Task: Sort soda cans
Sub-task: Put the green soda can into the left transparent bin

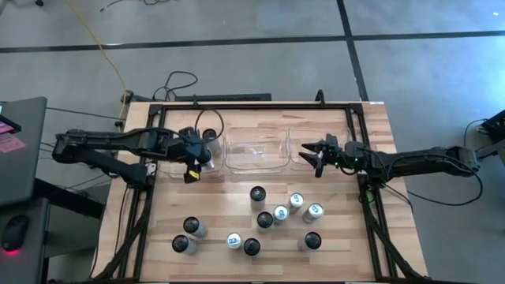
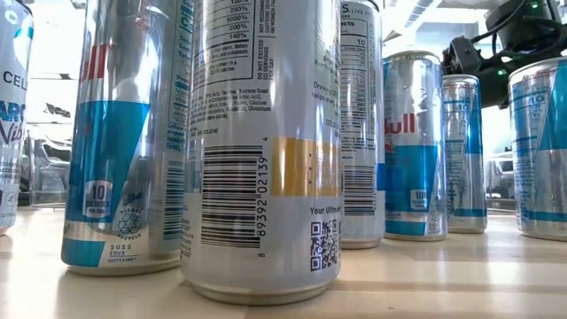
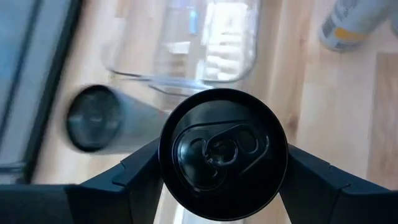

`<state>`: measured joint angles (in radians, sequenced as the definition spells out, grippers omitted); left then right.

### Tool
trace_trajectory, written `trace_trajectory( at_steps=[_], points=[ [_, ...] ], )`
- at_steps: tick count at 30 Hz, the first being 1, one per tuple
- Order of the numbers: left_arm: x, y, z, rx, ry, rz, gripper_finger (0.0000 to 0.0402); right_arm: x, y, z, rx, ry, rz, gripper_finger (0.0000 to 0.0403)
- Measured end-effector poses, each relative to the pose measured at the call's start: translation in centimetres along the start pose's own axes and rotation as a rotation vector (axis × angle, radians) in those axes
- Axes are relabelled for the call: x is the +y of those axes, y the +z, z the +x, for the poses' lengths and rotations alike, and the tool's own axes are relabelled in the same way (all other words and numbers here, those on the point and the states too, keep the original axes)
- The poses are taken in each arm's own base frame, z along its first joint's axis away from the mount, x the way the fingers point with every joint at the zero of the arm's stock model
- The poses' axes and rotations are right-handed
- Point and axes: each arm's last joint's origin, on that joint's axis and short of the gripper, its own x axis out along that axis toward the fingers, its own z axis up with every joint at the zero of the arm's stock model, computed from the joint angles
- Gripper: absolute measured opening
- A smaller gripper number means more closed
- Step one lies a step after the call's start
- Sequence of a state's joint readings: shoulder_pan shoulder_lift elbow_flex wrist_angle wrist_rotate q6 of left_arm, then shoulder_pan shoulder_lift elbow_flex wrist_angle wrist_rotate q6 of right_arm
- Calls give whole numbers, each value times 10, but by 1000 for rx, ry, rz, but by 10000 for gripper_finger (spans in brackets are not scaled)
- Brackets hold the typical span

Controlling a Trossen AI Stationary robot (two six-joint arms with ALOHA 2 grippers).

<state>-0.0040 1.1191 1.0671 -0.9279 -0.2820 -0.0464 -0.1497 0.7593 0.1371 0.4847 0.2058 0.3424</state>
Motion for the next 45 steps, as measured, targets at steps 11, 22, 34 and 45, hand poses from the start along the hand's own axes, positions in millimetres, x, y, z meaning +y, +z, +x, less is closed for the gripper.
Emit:
trace_trajectory(
  at_steps=[11, 22, 34, 45],
  points=[
    [-2, -15, 32, -33, 0, -29, 254, 0, 0, 0, -1, 0, 2, 228],
    [8, -16, 42, -58, 32, -118, 286, 0, 0, 0, -1, 0, 9, 228],
    [9, -16, 41, -60, 36, -148, 337, 0, 0, 0, 0, 0, 17, 228],
    [13, -14, 25, -71, 53, -178, 336, 0, 0, 0, -1, 0, 17, 228]
  ],
)
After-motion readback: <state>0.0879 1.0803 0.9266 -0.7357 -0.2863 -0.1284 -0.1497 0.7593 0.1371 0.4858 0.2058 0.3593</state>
